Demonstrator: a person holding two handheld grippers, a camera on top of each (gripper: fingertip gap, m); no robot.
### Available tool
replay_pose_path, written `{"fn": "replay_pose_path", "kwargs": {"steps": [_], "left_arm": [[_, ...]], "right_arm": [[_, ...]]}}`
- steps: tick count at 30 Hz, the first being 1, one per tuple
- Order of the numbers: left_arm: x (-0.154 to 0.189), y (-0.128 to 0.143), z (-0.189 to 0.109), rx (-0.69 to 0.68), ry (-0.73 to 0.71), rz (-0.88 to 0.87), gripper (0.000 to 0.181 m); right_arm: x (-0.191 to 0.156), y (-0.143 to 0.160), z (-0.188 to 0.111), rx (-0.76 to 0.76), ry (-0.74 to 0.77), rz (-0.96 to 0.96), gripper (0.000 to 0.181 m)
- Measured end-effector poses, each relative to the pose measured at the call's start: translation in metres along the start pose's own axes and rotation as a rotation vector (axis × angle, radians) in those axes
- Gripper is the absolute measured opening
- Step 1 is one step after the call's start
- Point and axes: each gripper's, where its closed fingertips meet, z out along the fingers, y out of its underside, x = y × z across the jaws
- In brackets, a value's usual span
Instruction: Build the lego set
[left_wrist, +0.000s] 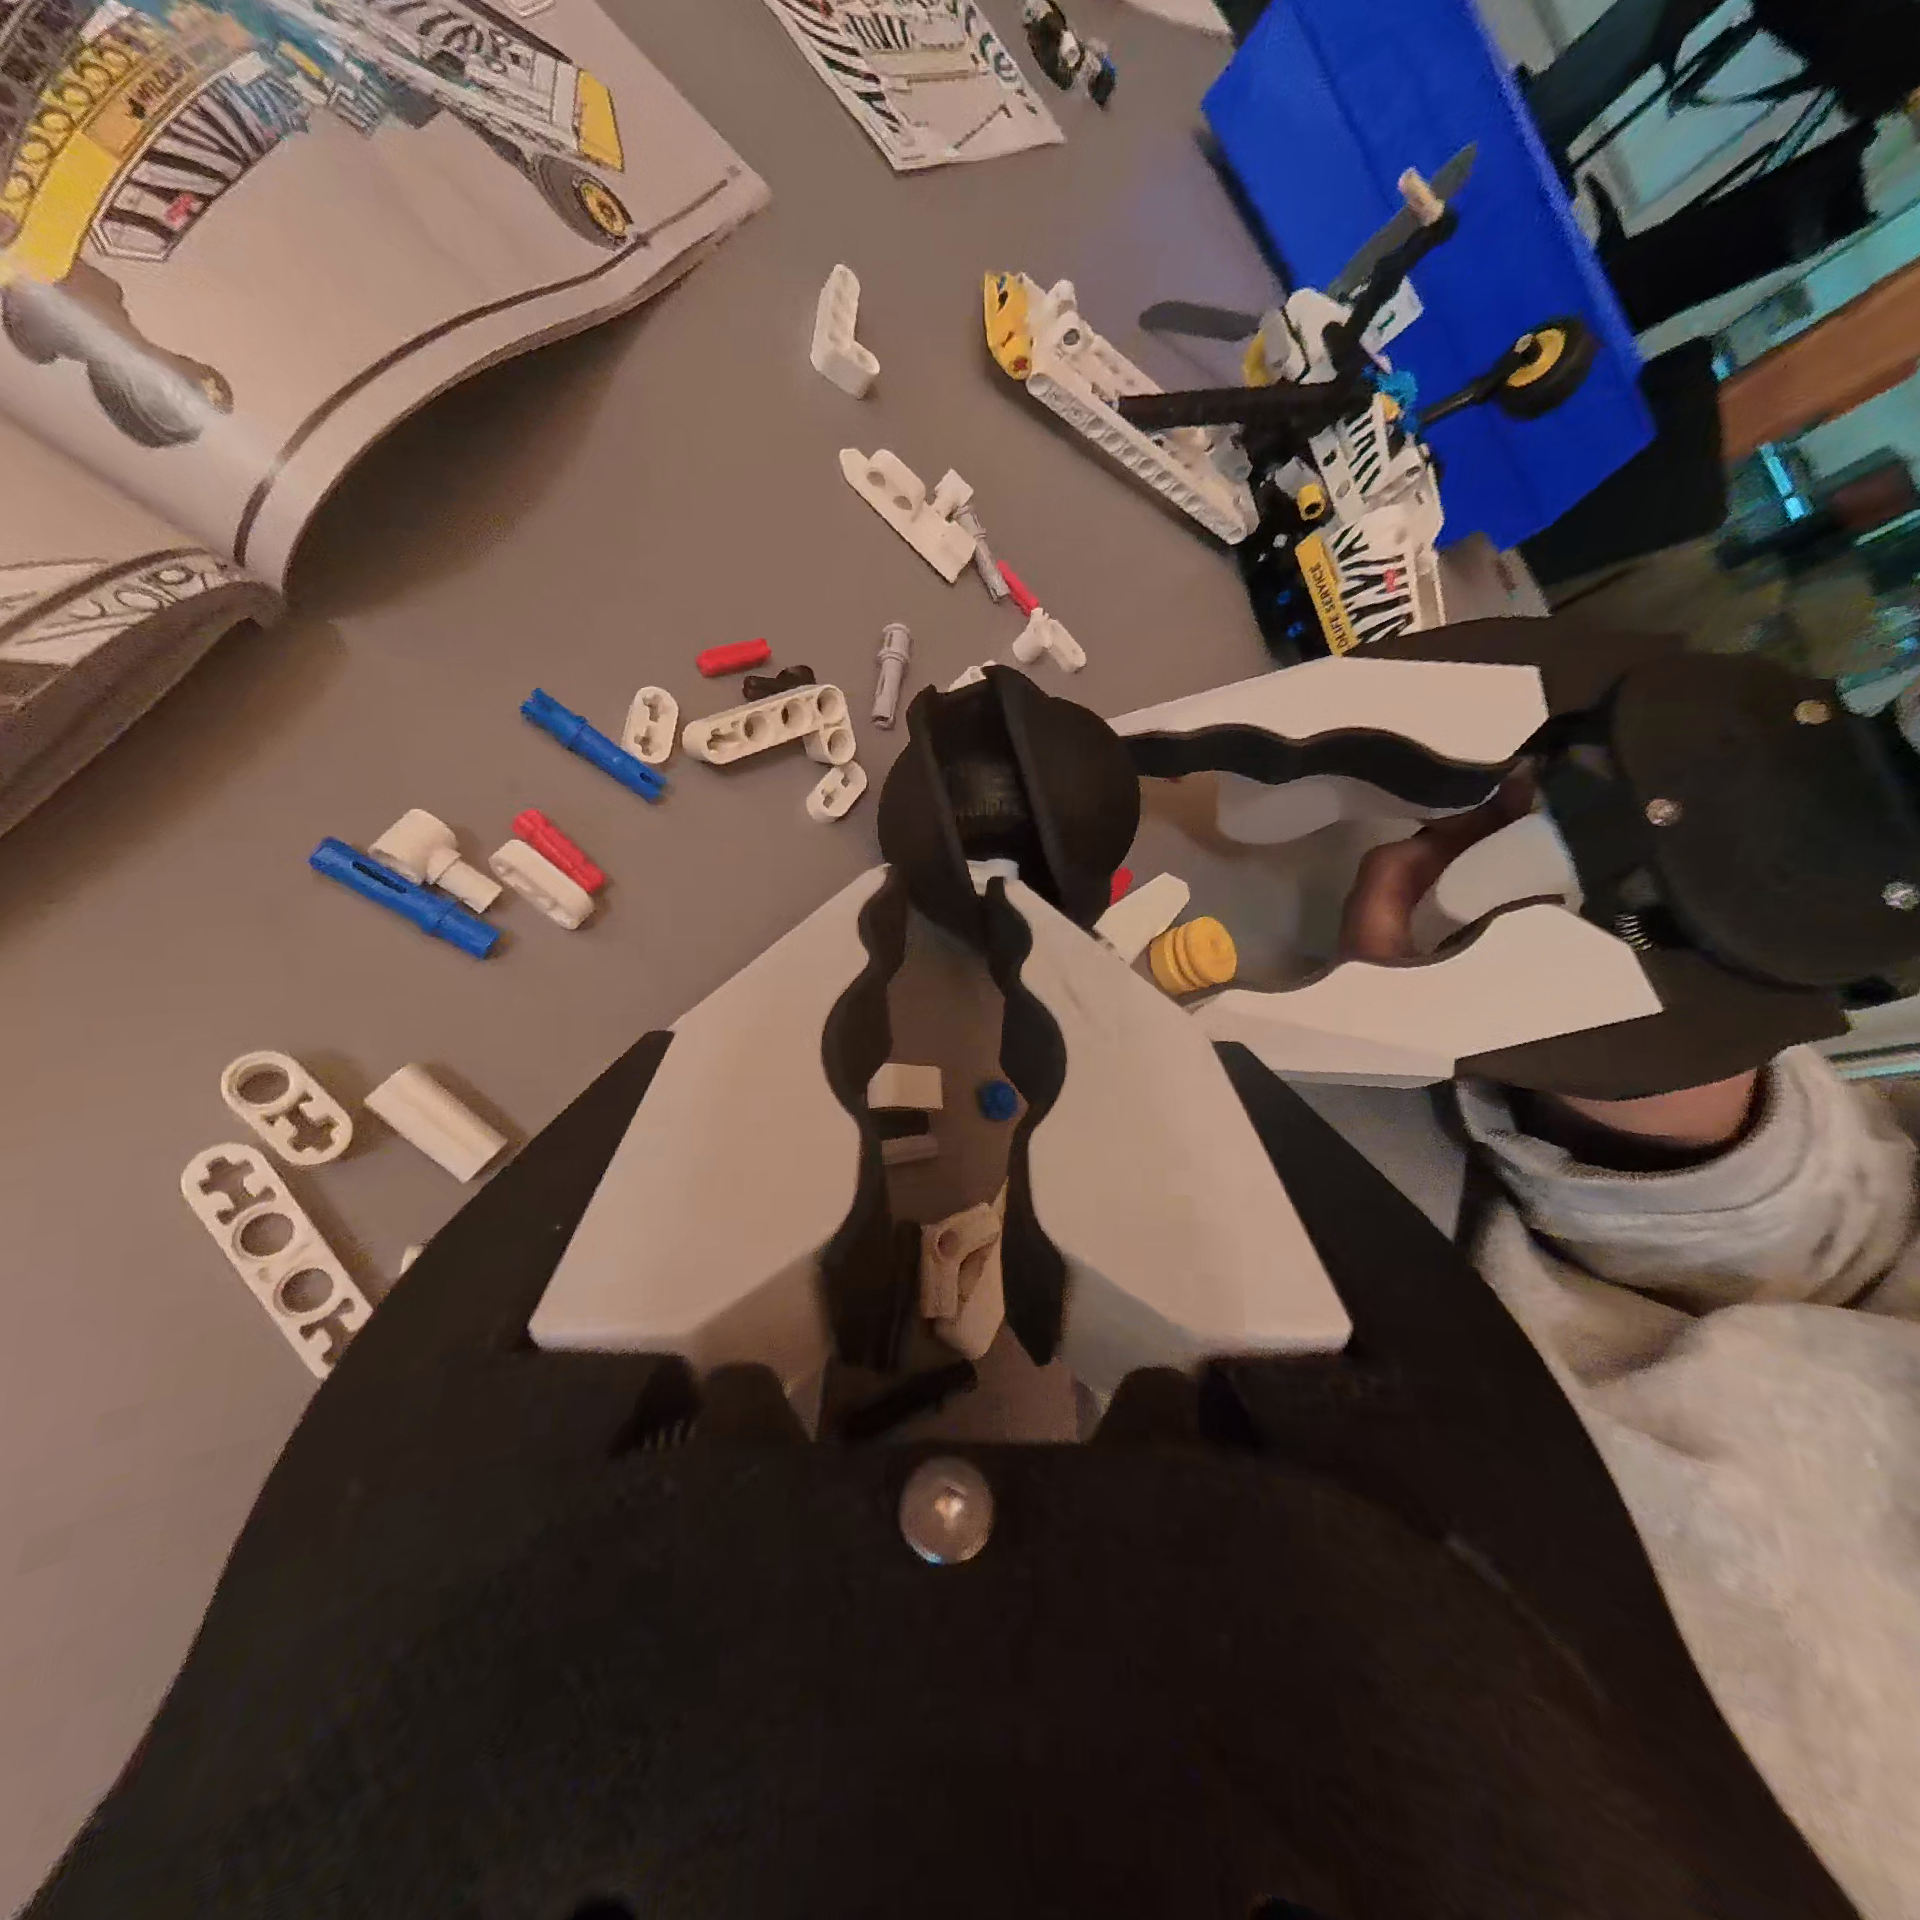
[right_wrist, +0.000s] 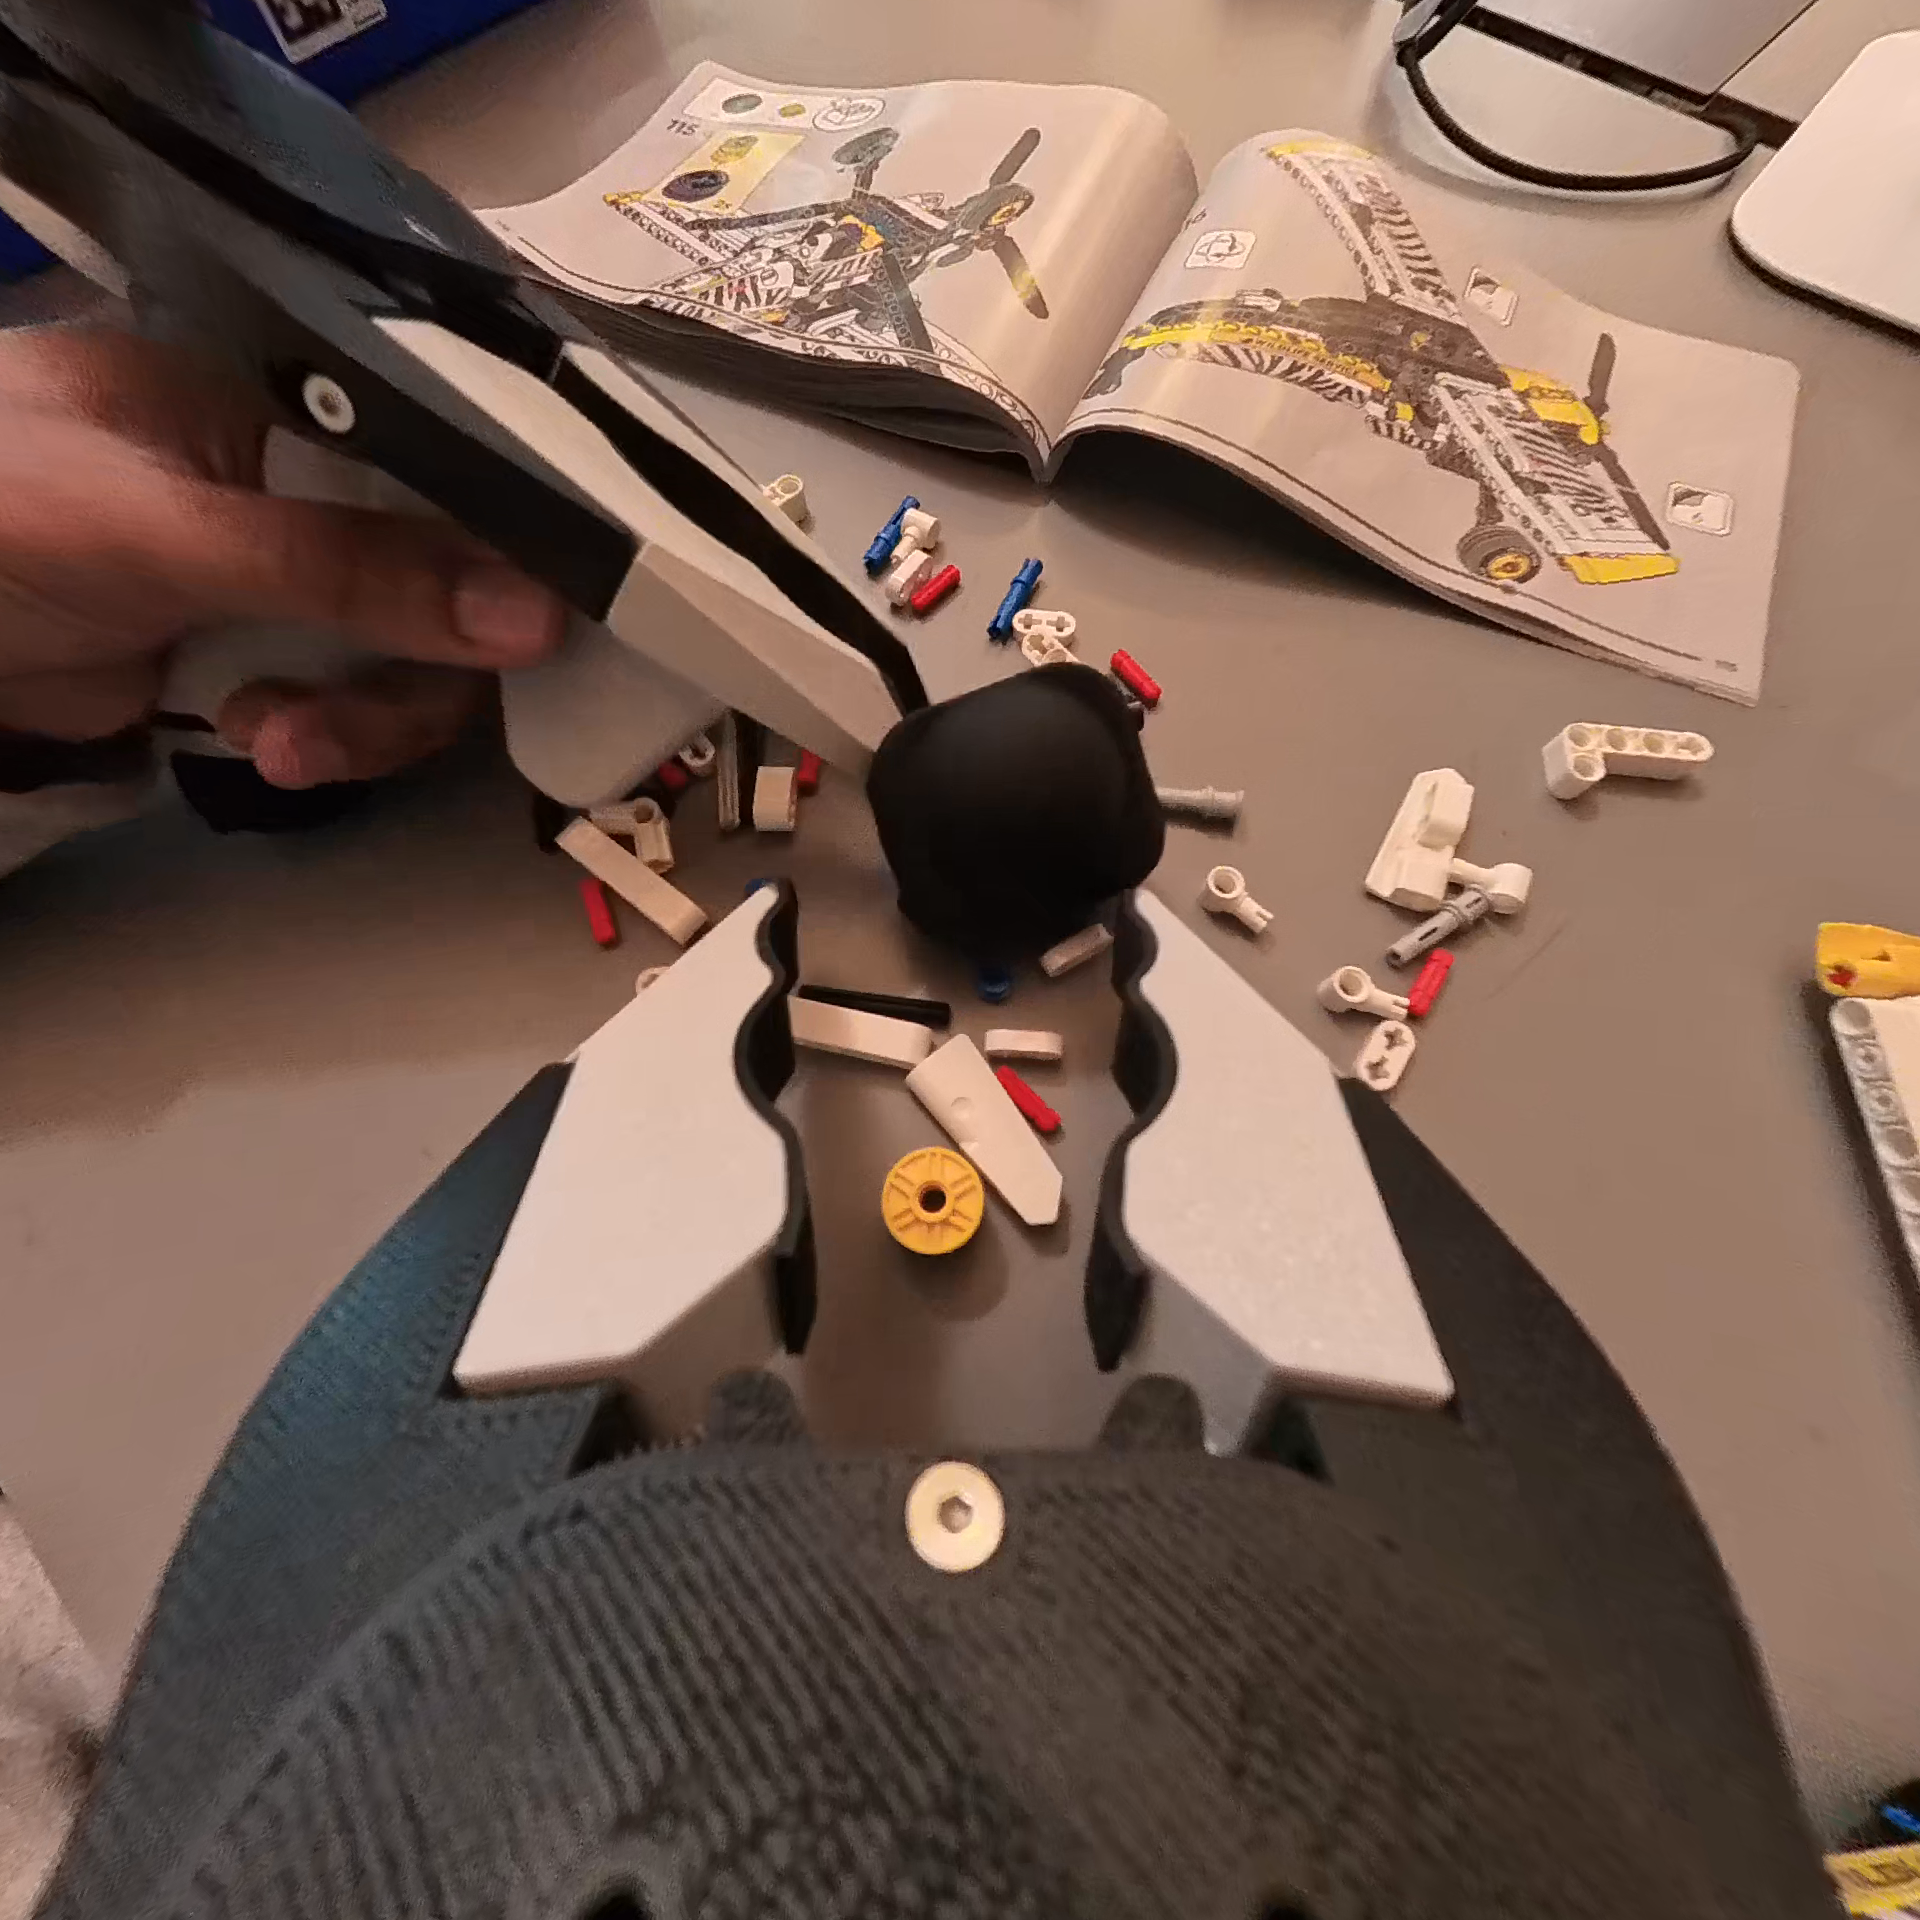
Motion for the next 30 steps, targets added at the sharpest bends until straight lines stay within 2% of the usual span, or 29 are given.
{"fn": "replay_pose_path", "kwargs": {"steps": [3,6,10,13,16,20,24,27,30], "left_arm": [[-0.005,-0.006,-0.003,0.039,-0.036,0.004,0.007],[-0.004,-0.022,-0.015,0.143,0.026,-0.055,0.003],[0.015,-0.037,-0.031,0.251,0.324,-0.258,0.002],[0.036,-0.043,-0.041,0.272,0.542,-0.341,0.002],[0.05,-0.043,-0.043,0.254,0.643,-0.369,0.001],[0.052,-0.043,-0.045,0.248,0.667,-0.368,0.001],[0.05,-0.042,-0.047,0.24,0.683,-0.387,0.002],[0.041,-0.037,-0.04,0.222,0.572,-0.331,0.002],[0.021,-0.035,-0.032,0.224,0.366,-0.247,0.009]], "right_arm": [[-0.003,-0.004,-0.002,0.016,-0.016,-0.012,0.06],[-0.007,-0.016,-0.008,0.077,-0.036,-0.036,0.063],[-0.005,-0.045,-0.025,0.198,-0.004,-0.141,0.073],[-0.008,-0.067,-0.038,0.287,0.055,-0.273,0.071],[-0.011,-0.079,-0.043,0.32,0.156,-0.449,0.063],[-0.019,-0.084,-0.043,0.326,0.254,-0.646,0.058],[-0.021,-0.085,-0.039,0.305,0.248,-0.656,0.058],[-0.015,-0.076,-0.031,0.213,0.198,-0.613,0.058],[-0.002,-0.058,-0.017,0.035,0.127,-0.504,0.057]]}}
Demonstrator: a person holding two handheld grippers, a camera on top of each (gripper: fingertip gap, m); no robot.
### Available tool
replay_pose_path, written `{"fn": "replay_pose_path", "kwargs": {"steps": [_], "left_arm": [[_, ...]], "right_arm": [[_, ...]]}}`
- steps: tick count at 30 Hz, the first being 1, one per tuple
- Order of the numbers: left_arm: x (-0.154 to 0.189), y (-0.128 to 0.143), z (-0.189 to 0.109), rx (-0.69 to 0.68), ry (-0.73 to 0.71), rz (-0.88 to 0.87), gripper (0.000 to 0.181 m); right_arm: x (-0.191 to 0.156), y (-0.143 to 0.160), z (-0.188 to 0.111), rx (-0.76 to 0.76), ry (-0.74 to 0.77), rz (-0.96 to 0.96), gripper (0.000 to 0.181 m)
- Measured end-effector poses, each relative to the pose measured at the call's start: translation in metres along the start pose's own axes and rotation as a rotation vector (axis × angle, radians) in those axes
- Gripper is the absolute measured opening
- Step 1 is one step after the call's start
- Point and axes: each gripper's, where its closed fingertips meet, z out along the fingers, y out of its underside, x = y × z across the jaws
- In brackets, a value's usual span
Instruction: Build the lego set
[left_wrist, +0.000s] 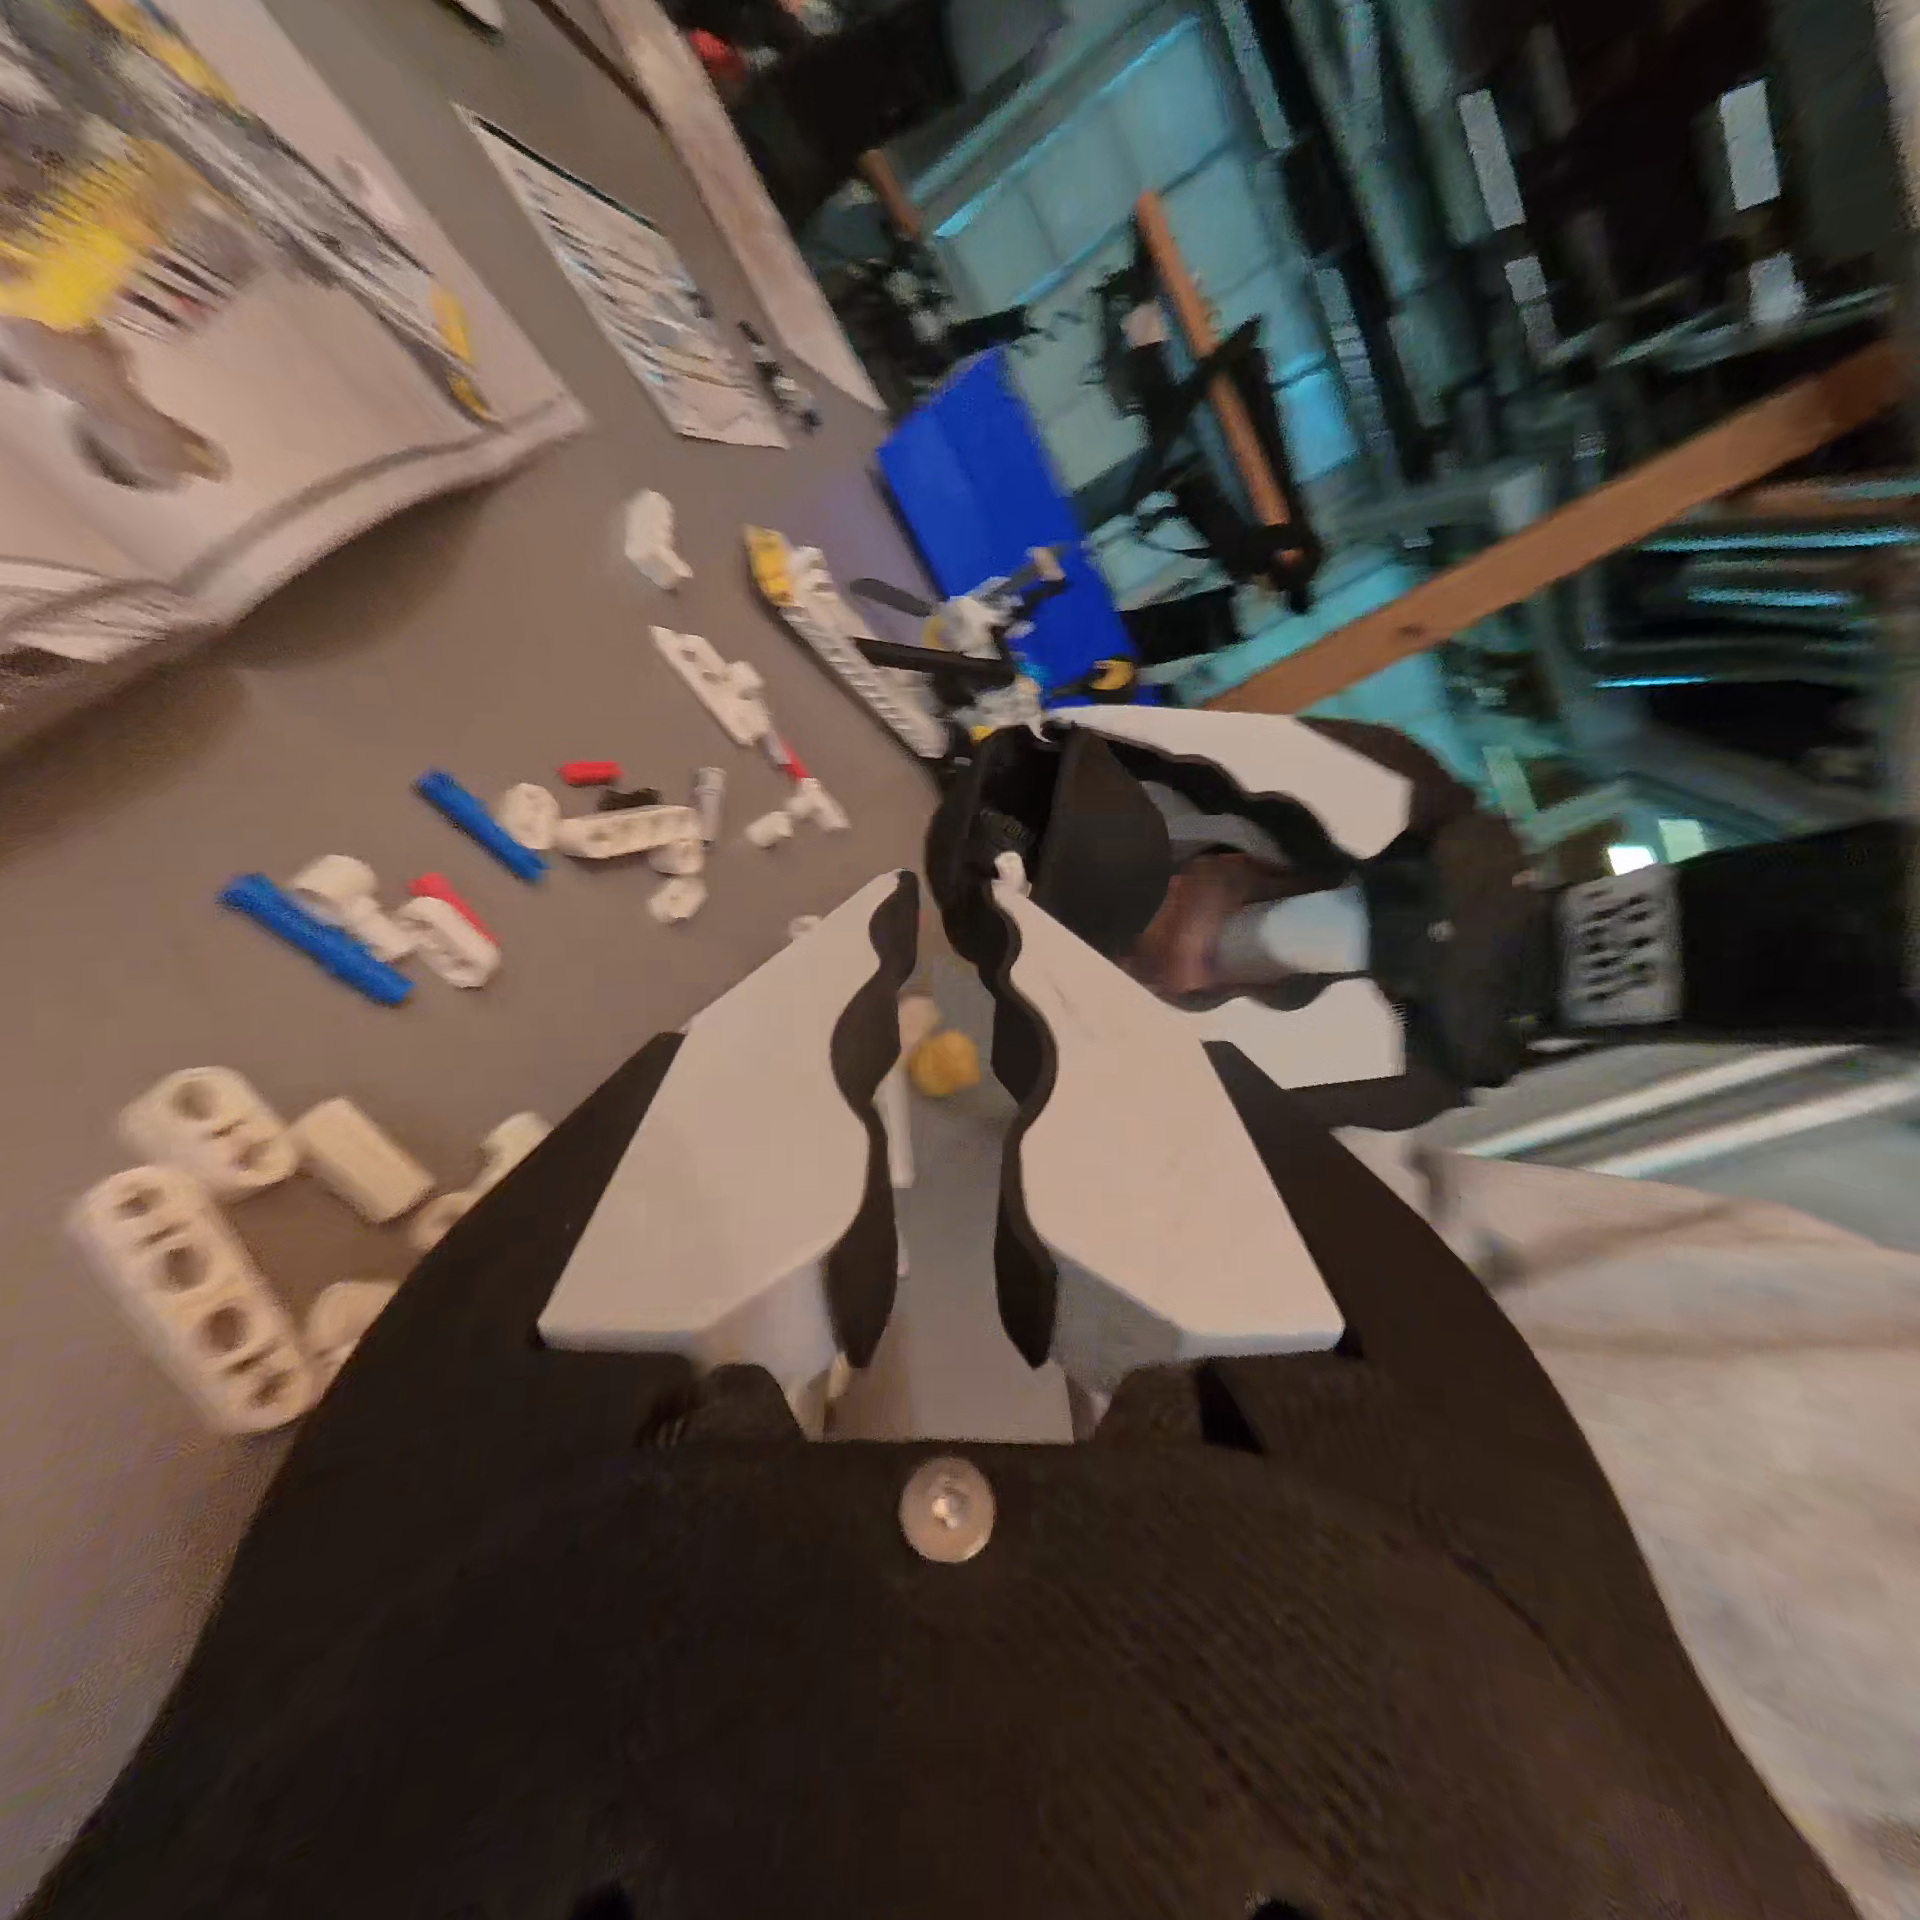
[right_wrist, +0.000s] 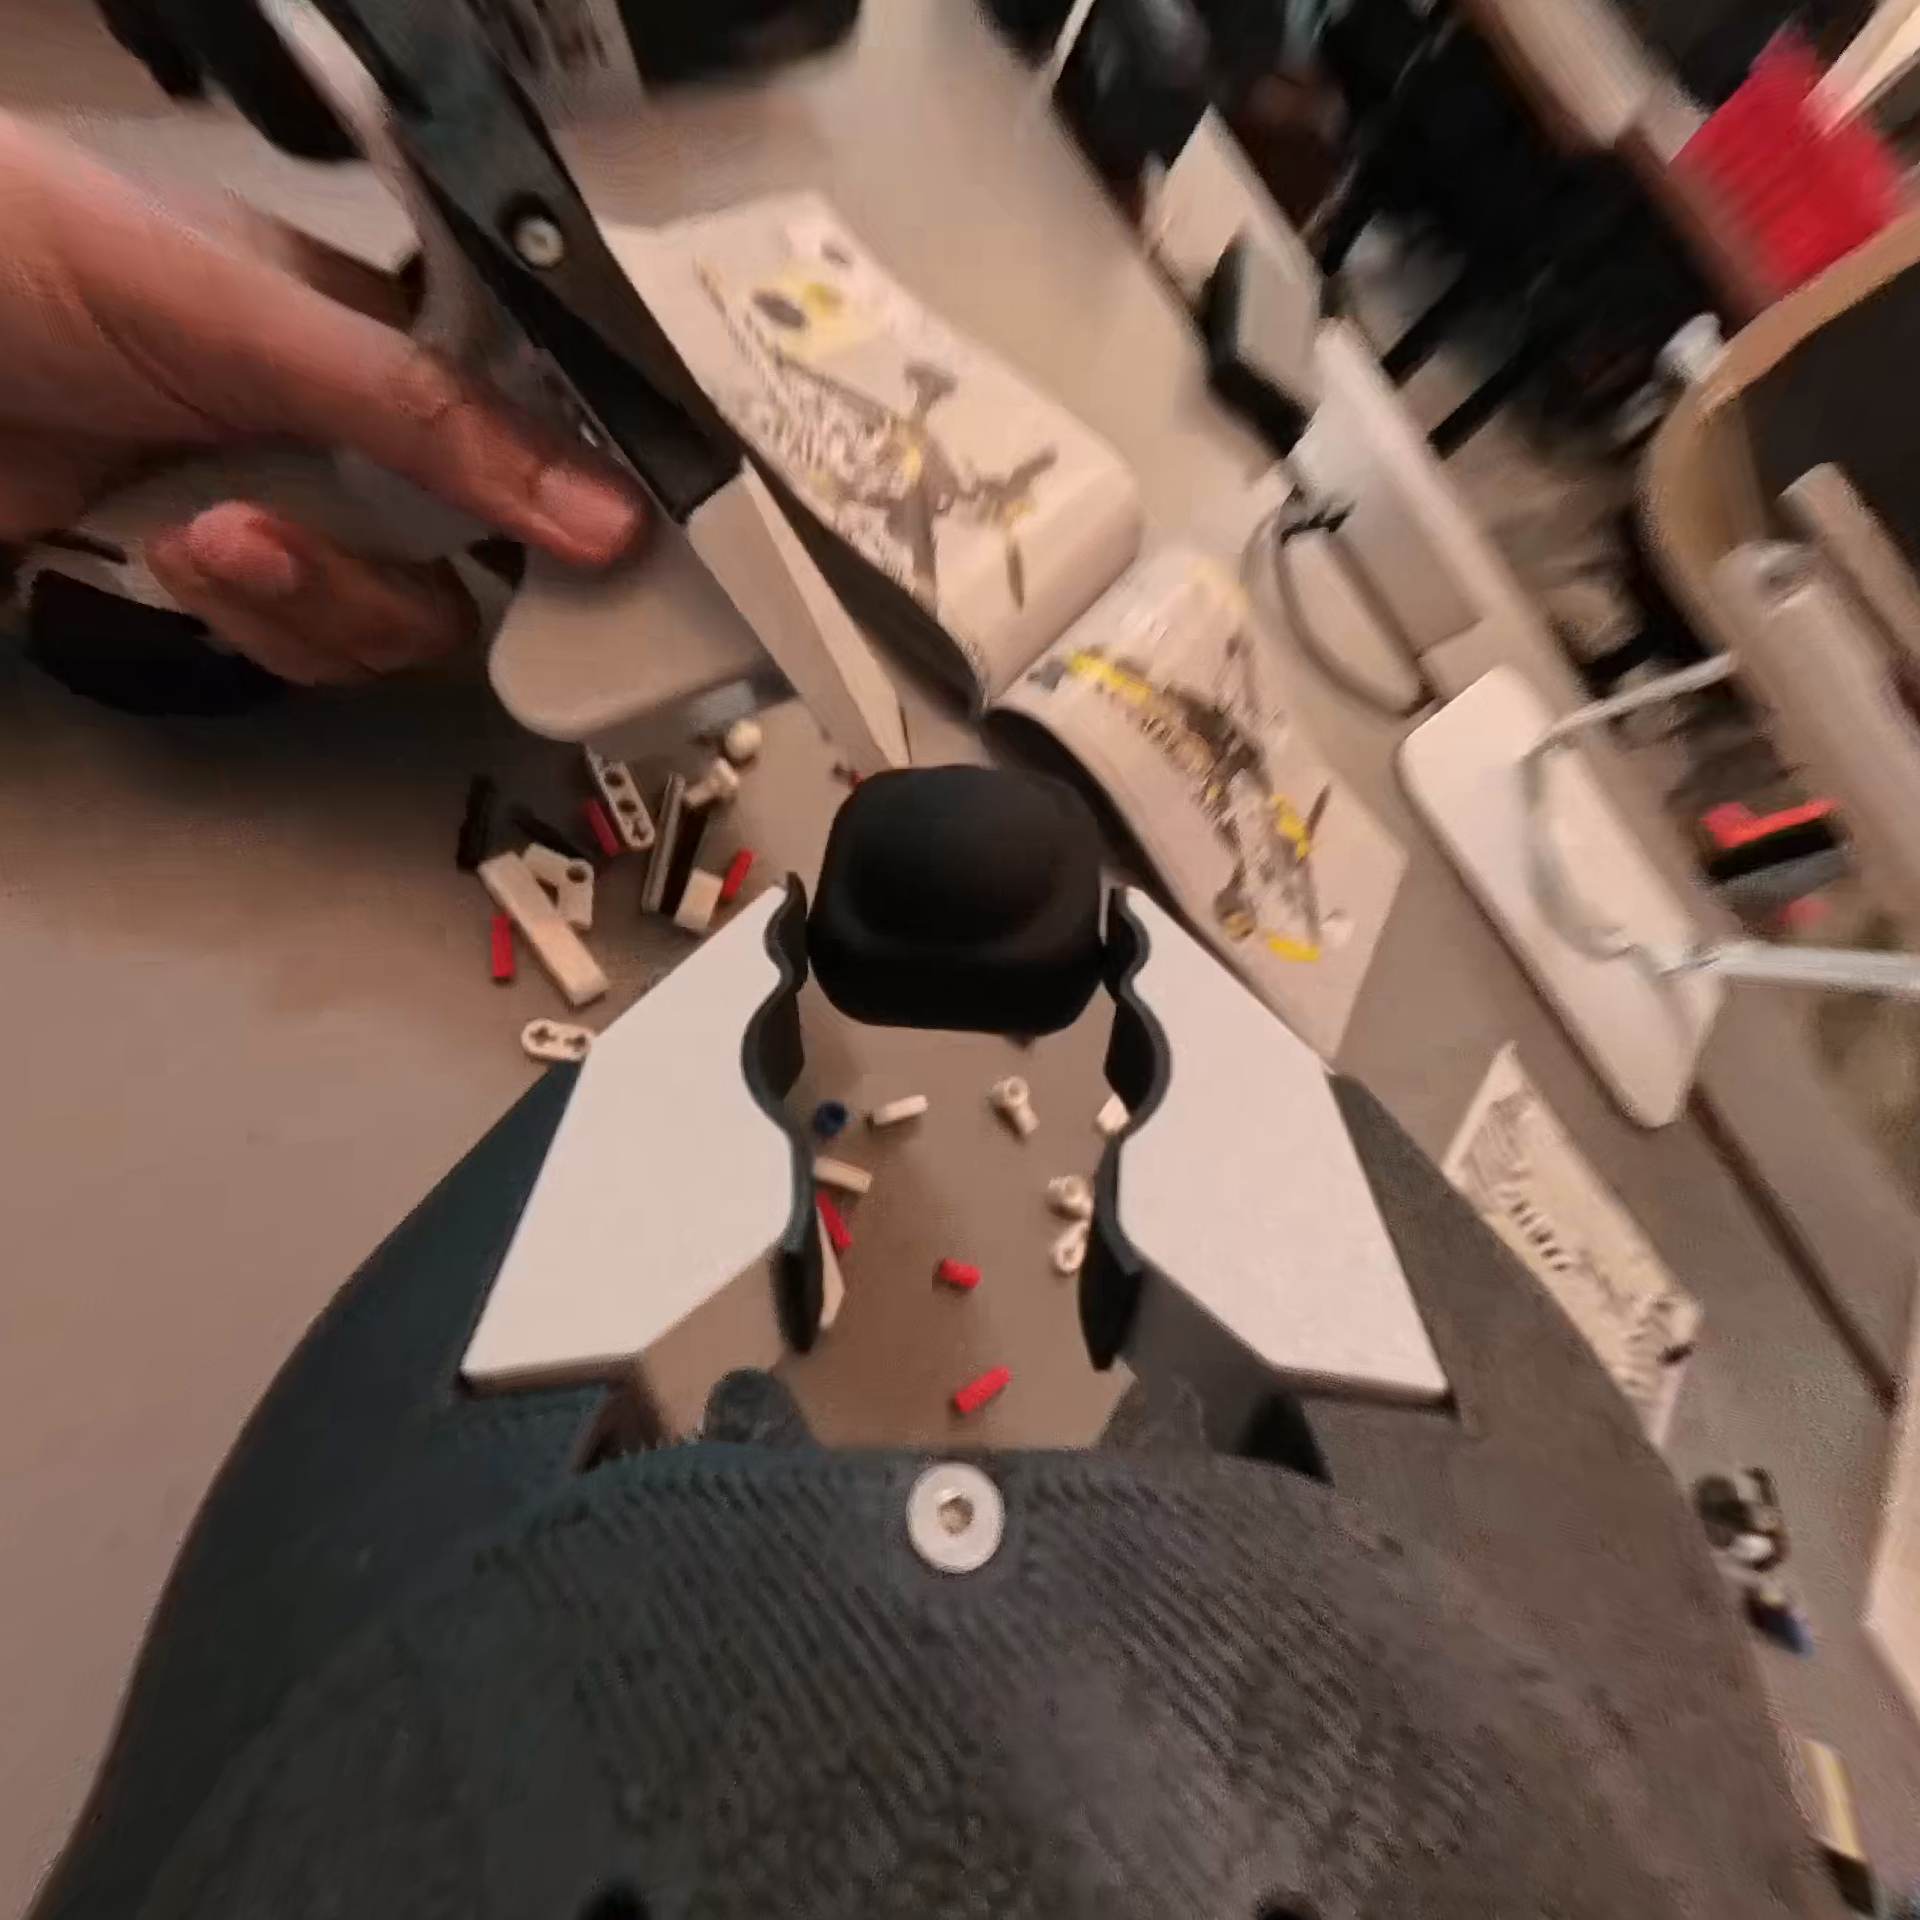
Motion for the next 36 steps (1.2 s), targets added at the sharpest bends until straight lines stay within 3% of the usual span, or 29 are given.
{"fn": "replay_pose_path", "kwargs": {"steps": [3,8,13,16,17,31,36], "left_arm": [[-0.017,-0.007,-0.007,0.019,-0.163,0.119,0.012],[-0.027,-0.009,-0.013,0.016,-0.239,0.163,0.011],[-0.037,-0.006,-0.015,-0.017,-0.311,0.202,0.011],[-0.043,-0.001,-0.012,-0.055,-0.364,0.23,0.011],[-0.044,0.0,-0.012,-0.062,-0.376,0.243,0.011],[-0.046,-0.004,-0.015,-0.044,-0.378,0.232,0.009],[-0.045,-0.003,-0.014,-0.05,-0.369,0.232,0.009]], "right_arm": [[0.006,0.013,0.007,-0.147,-0.108,0.112,0.057],[-0.003,0.025,0.02,-0.408,-0.414,0.272,0.055],[0.013,0.017,0.028,-0.432,-0.407,0.253,0.054],[0.004,0.042,0.035,-0.58,-0.445,0.216,0.053],[0.011,0.045,0.038,-0.588,-0.409,0.192,0.042],[0.018,0.03,0.027,-0.591,-0.476,0.214,0.042],[-0.01,0.028,0.026,-0.634,-0.676,0.369,0.042]]}}
